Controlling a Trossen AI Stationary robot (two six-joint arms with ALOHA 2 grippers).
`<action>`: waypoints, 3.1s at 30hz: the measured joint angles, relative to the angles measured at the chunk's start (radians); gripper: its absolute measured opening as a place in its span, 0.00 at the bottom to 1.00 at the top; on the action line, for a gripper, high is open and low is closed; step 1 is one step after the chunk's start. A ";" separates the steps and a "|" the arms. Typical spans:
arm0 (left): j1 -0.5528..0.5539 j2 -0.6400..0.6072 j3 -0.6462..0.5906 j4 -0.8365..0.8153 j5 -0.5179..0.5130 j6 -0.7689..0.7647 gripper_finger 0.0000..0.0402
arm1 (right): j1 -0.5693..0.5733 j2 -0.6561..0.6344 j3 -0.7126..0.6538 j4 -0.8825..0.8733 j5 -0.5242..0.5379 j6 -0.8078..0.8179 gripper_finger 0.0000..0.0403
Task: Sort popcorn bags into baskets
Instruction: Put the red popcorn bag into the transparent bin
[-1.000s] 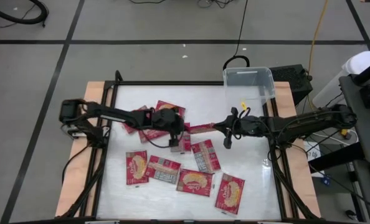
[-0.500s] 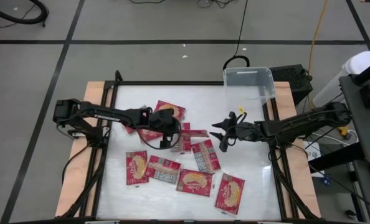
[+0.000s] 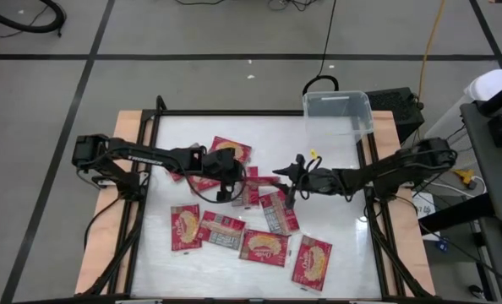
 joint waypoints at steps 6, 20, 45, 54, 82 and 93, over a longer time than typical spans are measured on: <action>0.000 0.001 0.000 -0.001 0.000 0.003 0.07 | -0.001 0.076 0.000 0.040 0.001 0.043 0.41; -0.002 0.001 0.000 -0.004 -0.021 -0.052 0.13 | -0.020 0.088 0.000 0.071 -0.002 -0.028 0.04; 0.022 -0.097 0.000 0.015 -0.277 -0.204 0.38 | -0.329 -0.658 0.180 -0.930 -0.183 -0.215 0.02; -0.008 -0.076 -0.001 0.090 -0.242 -0.205 0.32 | -0.645 -0.625 0.510 -1.340 -0.182 -0.297 0.02; -0.135 -0.065 0.000 0.085 -0.241 -0.241 0.32 | -1.173 -0.210 0.556 -1.451 -0.500 -0.258 0.02; -0.135 -0.065 0.000 0.085 -0.241 -0.242 0.32 | -1.201 -0.141 0.556 -1.454 -0.500 -0.249 0.03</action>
